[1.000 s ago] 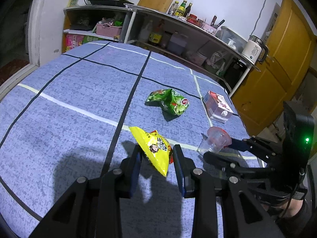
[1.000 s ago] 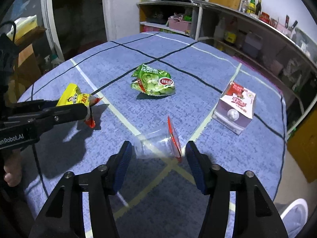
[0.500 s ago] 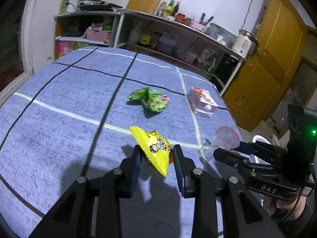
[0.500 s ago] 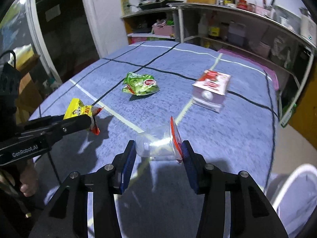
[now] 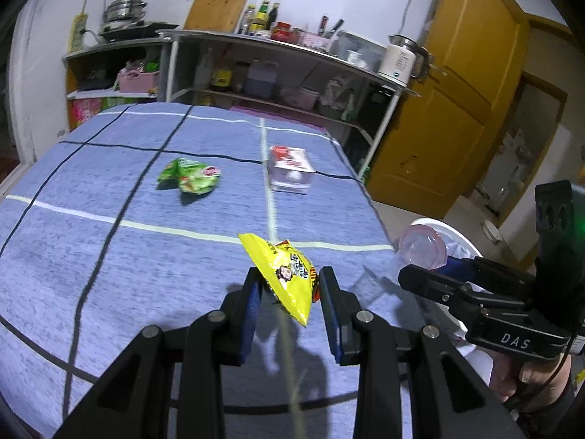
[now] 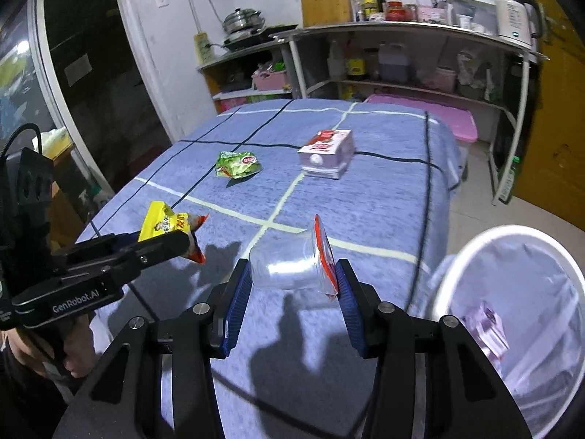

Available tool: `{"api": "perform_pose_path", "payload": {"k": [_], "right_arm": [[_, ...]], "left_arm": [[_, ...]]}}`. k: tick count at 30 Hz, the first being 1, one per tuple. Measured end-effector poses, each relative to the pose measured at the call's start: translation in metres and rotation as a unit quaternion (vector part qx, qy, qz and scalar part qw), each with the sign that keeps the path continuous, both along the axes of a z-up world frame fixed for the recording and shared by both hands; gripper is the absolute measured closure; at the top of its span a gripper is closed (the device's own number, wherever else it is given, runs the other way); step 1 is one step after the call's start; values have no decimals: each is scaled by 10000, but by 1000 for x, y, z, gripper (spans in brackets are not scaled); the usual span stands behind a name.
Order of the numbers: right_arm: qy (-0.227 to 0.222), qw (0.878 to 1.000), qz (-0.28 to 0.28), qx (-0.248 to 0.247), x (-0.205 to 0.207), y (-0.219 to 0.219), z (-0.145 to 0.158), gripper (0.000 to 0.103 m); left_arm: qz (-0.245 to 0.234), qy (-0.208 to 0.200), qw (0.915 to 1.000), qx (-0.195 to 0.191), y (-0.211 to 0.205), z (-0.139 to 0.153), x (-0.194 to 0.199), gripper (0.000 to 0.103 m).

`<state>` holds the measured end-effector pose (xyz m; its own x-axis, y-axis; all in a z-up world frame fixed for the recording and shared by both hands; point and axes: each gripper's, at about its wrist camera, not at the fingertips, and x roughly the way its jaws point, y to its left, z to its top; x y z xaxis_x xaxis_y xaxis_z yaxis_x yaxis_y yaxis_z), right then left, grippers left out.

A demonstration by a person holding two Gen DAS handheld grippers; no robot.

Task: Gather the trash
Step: 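Carry the chip bag and plastic cup over the bin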

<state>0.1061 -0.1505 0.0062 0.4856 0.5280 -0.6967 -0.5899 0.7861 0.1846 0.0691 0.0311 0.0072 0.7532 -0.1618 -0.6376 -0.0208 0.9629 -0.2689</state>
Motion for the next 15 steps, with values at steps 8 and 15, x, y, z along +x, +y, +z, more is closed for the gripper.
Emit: {"api": "perform_pose_path", "payload": {"k": [8,15], "right_arm": [[-68,9995,-302,94,-15,-37,9,55],[-105,9981,-580,156,-26,-68,11,55]], "left_arm": [[-328,-49,9994,118,-38,9,-7,70],[-564,-32,9982,207,-64,11,-6,70]]}}
